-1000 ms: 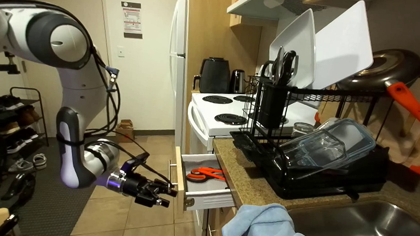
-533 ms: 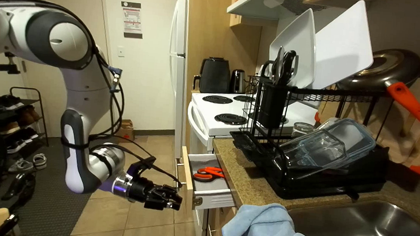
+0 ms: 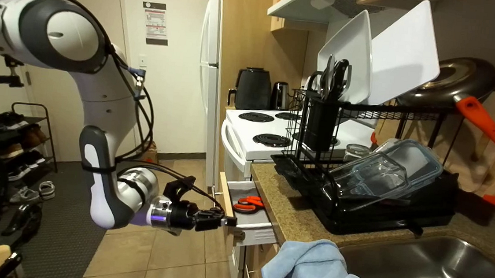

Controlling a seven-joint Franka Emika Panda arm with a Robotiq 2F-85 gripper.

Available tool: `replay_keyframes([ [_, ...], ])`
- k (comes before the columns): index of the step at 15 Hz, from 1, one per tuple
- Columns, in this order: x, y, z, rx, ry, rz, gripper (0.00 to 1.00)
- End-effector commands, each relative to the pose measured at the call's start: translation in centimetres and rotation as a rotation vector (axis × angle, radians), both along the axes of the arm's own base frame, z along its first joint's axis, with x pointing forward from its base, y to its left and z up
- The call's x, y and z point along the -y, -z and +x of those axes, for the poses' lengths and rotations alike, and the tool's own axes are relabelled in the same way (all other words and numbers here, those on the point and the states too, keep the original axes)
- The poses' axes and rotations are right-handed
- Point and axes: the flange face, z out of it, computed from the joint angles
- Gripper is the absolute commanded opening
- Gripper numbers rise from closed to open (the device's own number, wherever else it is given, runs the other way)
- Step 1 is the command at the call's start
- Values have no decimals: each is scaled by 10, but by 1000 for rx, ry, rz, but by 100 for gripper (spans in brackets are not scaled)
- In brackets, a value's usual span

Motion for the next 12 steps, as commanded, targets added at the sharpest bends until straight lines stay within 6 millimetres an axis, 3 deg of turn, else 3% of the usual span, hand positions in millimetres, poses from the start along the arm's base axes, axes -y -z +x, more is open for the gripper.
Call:
replay_keyframes([
  [1, 11, -29, 3, 2, -26, -66, 0],
  [5, -1, -24, 3, 24, 1, -108, 0],
  [12, -45, 12, -18, 24, 67, -146, 0],
])
